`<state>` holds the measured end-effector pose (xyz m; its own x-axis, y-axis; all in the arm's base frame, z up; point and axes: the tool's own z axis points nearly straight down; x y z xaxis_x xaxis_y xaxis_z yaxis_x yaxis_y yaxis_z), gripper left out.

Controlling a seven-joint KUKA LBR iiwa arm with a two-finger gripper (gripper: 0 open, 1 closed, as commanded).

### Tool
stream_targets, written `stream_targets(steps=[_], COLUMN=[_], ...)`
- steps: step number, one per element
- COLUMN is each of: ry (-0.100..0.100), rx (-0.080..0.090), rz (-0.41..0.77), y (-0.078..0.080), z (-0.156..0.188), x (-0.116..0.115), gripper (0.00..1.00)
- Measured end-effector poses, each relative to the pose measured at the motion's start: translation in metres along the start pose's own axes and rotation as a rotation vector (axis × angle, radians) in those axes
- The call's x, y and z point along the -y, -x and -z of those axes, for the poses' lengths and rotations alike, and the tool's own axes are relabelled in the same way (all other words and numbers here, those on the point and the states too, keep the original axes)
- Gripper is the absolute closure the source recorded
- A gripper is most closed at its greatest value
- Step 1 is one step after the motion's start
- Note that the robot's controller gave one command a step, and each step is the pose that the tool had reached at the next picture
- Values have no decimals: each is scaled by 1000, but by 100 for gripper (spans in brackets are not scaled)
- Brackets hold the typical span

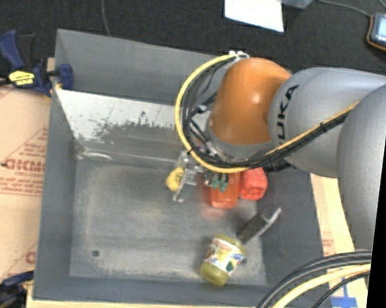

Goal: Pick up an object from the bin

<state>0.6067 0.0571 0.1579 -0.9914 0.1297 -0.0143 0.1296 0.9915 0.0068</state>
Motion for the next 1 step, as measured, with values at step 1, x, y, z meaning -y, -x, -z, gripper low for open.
stream_targets(steps=[1], ry=[0], rx=[1], rz=[1], y=[1], z=[22], x=[0], gripper=[100])
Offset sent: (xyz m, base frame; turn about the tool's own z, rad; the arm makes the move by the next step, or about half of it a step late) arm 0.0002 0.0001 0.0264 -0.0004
